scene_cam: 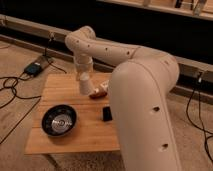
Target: Place the ceramic cup over the eraser
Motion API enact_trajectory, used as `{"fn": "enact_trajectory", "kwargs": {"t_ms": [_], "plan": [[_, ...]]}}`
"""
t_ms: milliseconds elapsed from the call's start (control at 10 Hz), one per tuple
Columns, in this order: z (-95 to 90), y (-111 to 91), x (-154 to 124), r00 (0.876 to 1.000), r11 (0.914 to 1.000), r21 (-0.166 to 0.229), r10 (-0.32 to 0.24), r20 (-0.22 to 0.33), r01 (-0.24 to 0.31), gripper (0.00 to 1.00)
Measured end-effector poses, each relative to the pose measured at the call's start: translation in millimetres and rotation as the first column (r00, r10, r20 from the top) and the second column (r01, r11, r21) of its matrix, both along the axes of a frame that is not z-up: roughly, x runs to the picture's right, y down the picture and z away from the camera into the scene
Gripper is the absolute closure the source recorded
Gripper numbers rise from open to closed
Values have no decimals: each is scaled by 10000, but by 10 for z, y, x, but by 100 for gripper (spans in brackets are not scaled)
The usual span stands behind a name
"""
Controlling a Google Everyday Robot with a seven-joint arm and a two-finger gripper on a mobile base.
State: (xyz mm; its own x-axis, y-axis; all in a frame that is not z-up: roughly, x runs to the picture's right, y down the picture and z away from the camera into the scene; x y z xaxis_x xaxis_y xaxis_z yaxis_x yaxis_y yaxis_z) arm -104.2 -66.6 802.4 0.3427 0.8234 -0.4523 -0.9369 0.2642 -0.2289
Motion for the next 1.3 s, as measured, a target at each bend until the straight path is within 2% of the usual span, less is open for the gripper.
{"fn": "enact_trajectory", "kwargs": {"t_ms": [300,600,1000,1300], "plan": [[-337,60,196,9987,9993,146,344,-364,-339,100],[-600,166,360,9956,9968,317,750,-569,-733,100],[-801,402,617,9867,9898,504,1375,-864,-1335,100],[-932,635,784,9759,9810,599,1901,-1069,-1845,100]]}}
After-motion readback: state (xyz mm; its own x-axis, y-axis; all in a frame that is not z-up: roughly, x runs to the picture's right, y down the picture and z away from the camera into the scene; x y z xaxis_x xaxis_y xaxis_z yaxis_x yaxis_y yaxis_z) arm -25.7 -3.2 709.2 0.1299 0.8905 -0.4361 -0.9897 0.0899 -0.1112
